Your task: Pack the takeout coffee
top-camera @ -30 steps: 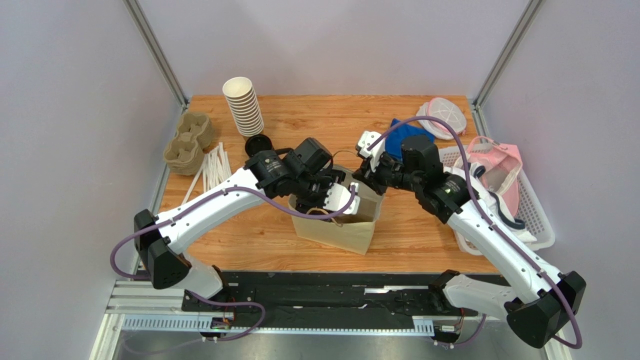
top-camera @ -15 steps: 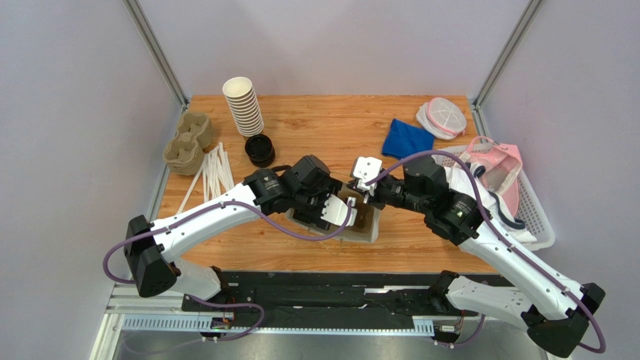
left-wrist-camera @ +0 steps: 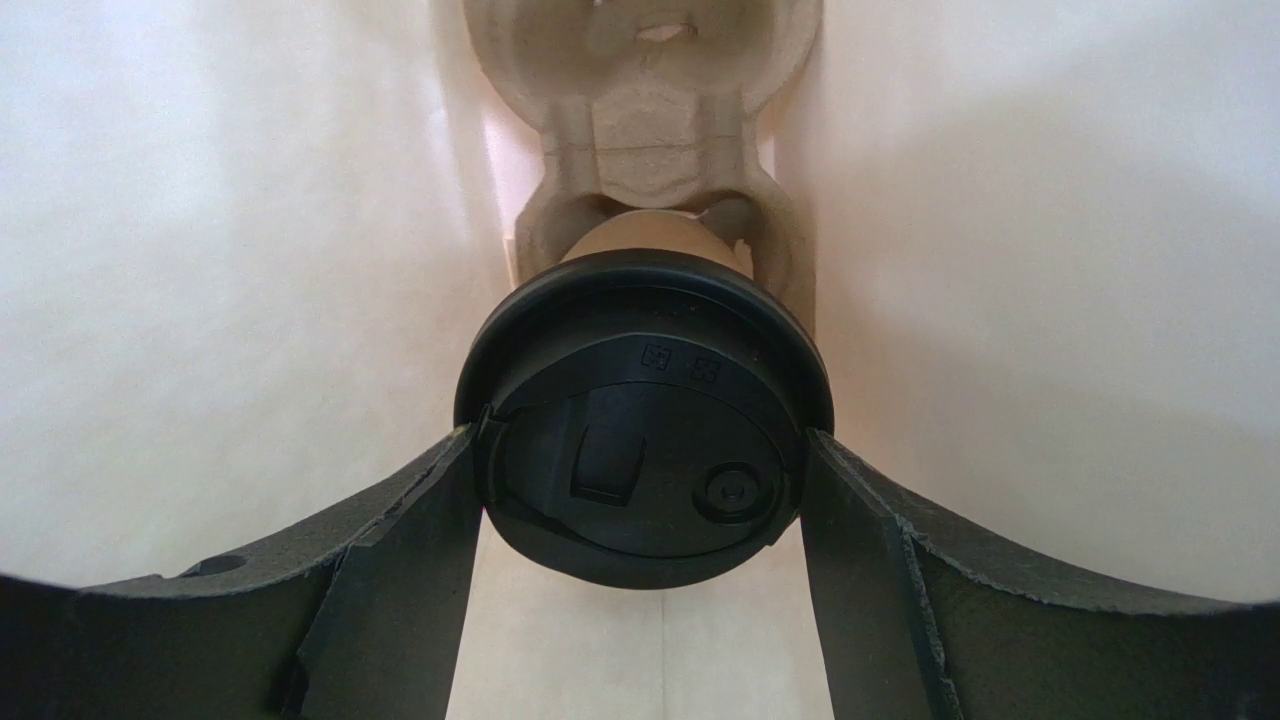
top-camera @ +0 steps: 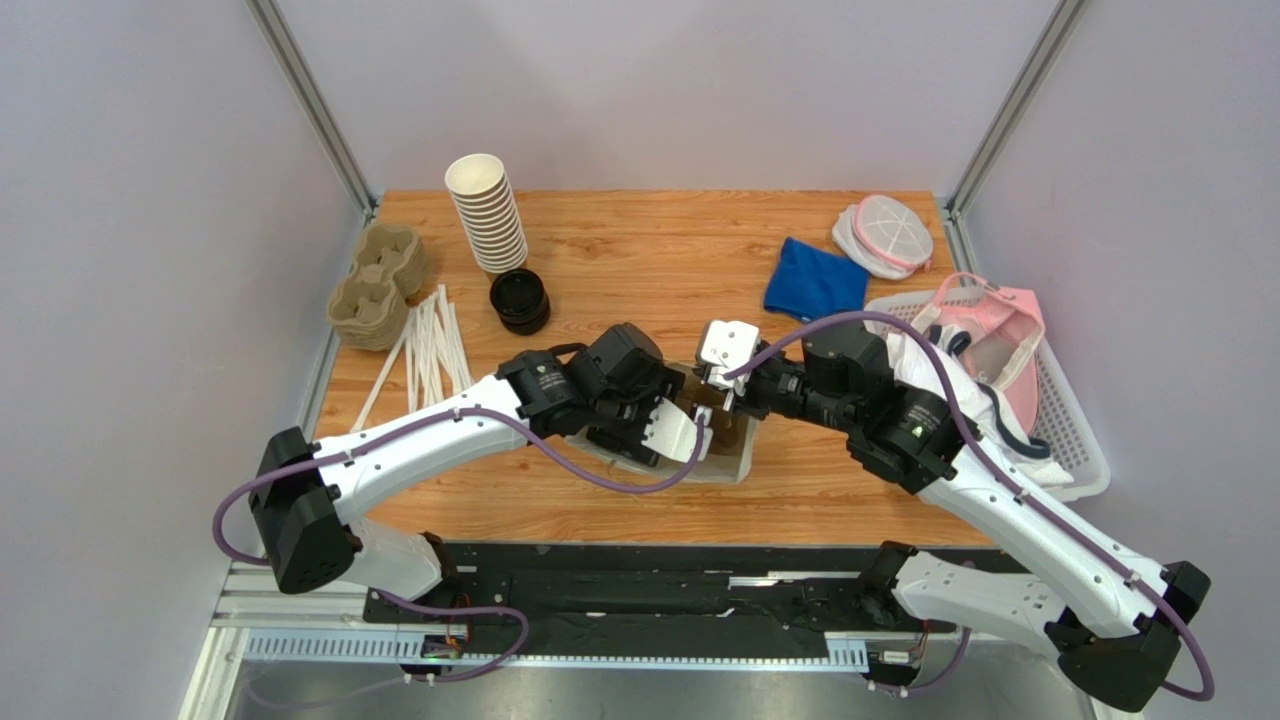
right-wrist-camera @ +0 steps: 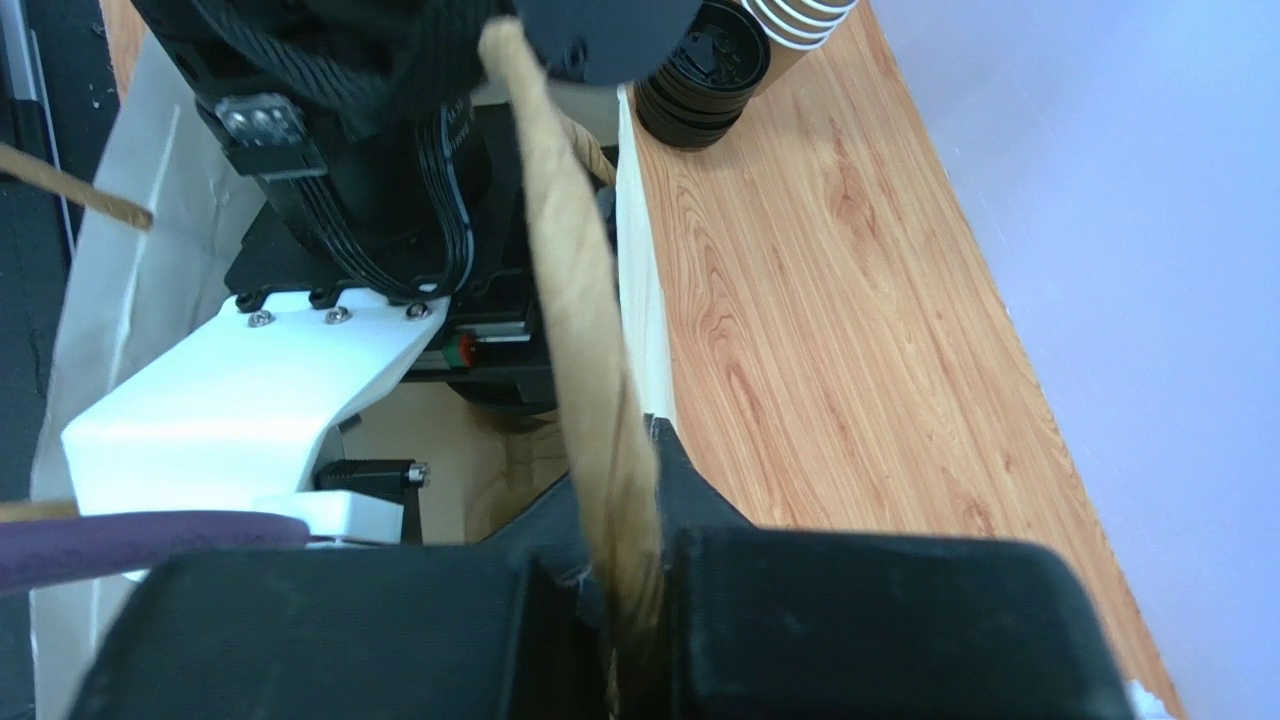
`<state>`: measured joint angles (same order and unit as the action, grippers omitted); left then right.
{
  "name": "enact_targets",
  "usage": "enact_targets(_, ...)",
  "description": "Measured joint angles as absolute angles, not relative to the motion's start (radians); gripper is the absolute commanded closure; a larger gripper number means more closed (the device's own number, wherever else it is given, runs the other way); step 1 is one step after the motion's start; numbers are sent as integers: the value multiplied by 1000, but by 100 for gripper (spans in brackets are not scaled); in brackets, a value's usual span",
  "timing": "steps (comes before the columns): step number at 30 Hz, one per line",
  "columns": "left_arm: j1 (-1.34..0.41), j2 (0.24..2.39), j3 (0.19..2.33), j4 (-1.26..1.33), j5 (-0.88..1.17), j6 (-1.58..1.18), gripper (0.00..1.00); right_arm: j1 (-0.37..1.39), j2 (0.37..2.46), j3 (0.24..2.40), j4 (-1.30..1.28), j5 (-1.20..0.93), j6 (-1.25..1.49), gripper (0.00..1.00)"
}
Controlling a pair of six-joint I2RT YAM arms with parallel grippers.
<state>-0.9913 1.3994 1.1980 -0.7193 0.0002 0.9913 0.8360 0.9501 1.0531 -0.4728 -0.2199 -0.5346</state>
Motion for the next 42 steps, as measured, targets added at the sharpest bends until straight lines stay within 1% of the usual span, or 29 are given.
enact_targets(7,-995,1400,1126,-679,-41,1019,67,890,945,1026,-466,-188,-592,100)
enact_targets(18,-993,1426,1124,-617,-65,1024,67,894,944,1023,-458,-181,-616,100)
enact_targets(29,-969,1493,1140,-606,-33,1055,69,885,950,1013,-459,-182,-615,100)
enact_targets(35,-943,1549,1203,-652,18,1079,70,809,980,1020,-456,-239,-594,100)
enact_targets(42,-887,1692,1403,-810,107,1092,71,617,1108,1131,-491,-428,-528,100)
